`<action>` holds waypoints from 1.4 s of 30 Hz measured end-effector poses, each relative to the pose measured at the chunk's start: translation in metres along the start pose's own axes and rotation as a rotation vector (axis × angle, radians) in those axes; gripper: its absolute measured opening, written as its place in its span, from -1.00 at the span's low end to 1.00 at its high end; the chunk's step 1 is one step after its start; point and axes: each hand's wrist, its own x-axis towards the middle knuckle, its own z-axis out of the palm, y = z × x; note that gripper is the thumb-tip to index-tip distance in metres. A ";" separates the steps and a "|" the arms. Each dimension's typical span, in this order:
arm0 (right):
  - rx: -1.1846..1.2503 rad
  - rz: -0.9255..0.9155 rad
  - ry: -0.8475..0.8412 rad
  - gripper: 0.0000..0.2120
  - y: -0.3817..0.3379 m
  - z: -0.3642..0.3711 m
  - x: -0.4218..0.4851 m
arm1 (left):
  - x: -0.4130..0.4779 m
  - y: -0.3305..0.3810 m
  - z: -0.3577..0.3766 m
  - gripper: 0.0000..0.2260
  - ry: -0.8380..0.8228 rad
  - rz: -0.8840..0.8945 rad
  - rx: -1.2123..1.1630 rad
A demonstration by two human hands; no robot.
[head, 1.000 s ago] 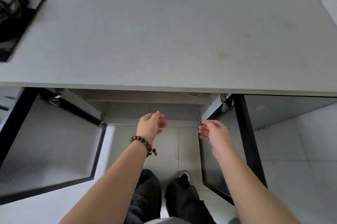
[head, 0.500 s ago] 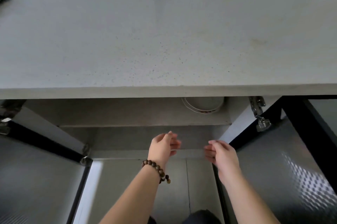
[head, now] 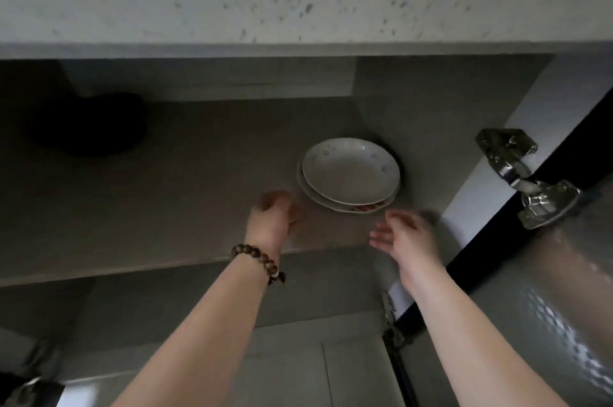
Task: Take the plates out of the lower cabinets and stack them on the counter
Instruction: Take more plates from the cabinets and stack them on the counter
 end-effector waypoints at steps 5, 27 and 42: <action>-0.205 -0.136 0.103 -0.72 -0.017 0.011 0.039 | 0.036 0.009 0.022 -0.55 -0.023 0.141 0.154; -0.384 -0.011 0.118 -0.57 -0.025 0.031 0.078 | 0.066 0.003 0.033 -0.80 0.023 0.277 0.521; -0.488 -0.054 -0.140 -0.87 -0.032 0.044 -0.007 | -0.012 0.026 -0.057 -0.77 0.085 0.241 0.403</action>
